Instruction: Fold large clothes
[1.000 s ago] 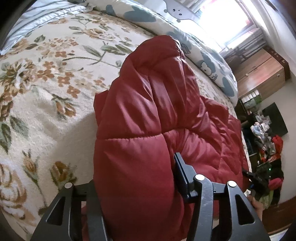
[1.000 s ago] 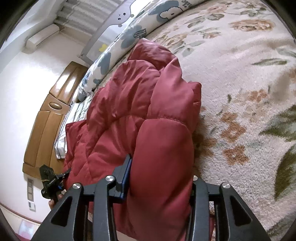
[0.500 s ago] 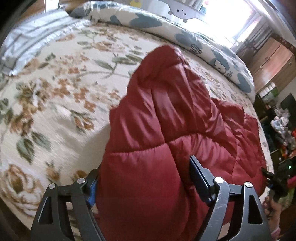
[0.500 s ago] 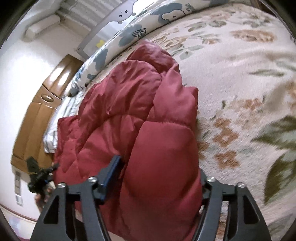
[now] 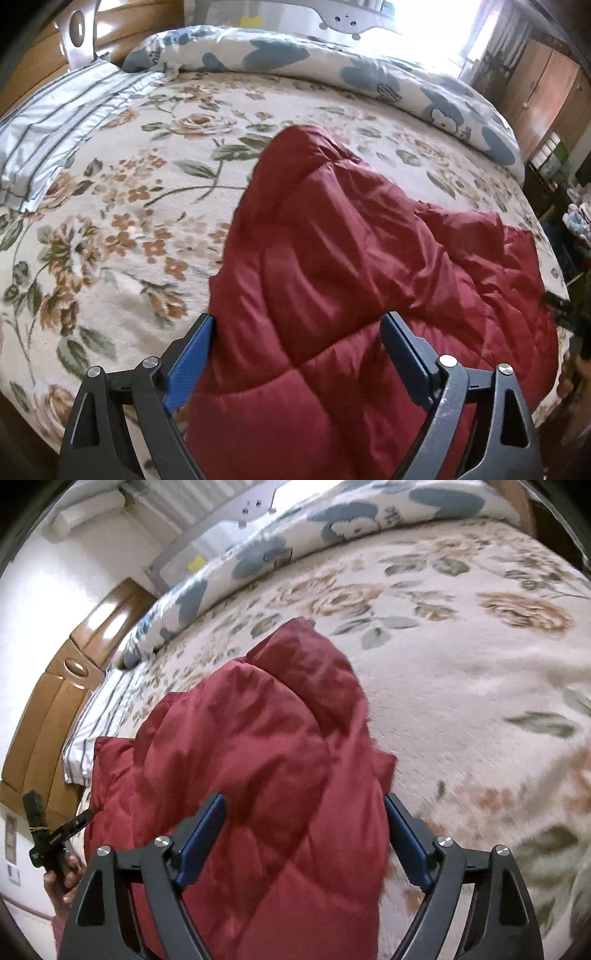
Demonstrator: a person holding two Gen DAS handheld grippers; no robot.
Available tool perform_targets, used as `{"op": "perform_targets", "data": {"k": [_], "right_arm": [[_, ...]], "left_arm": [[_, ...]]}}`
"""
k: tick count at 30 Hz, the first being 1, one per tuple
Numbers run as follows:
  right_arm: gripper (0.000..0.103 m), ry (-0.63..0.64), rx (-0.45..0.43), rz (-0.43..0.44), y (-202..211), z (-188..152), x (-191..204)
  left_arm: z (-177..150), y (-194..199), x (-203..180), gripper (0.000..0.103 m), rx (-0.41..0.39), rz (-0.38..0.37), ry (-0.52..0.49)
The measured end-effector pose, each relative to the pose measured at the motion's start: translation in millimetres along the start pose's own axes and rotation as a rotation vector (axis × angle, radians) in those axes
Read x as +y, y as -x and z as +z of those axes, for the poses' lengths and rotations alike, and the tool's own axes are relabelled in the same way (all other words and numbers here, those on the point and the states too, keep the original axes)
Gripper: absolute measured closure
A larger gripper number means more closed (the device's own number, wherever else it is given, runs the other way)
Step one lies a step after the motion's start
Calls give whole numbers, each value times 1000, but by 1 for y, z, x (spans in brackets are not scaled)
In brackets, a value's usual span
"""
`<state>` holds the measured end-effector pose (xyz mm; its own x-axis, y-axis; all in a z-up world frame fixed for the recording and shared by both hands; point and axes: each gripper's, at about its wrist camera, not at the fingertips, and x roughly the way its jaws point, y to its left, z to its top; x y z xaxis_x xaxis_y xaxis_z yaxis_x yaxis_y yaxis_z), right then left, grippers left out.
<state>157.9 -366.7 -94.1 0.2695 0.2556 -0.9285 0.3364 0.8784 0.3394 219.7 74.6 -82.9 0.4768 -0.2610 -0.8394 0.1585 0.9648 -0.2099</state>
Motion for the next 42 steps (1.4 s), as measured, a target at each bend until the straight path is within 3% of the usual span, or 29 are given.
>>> {"op": "perform_targets", "data": {"k": [1,2,3,5,8,9,14,24,37,42], "right_arm": [[17,10,2,-3,-3,2,2],[25,29,-8,-23,-4,3,6],[45,45,-18,-43,-2,3,8],[73,75,-45,-75,2,1,16],[86,96,-104,-85,13,0,24],[88,98,-132,-91,18,0,26],[91,41,-207,-93,23,12,22],[91,-13,-148,-169,-17,18,2],[89,-12,-142,-225,-33,15,-3],[77,-34,-144,-194,-29,15,-7]], "left_arm": [[1,-3,-1,22,-3,8,-8],[2,-5,-2,38,-1,15,-17],[1,-6,-4,49,2,22,-30],[1,-4,-7,58,-14,32,-40],[1,1,-9,79,-38,68,-38],[4,4,-9,80,-49,76,-31],[19,6,-3,83,-87,45,32],[27,-48,-3,82,-19,89,31],[32,-74,-4,74,9,138,38],[30,-64,4,66,-6,106,91]]}}
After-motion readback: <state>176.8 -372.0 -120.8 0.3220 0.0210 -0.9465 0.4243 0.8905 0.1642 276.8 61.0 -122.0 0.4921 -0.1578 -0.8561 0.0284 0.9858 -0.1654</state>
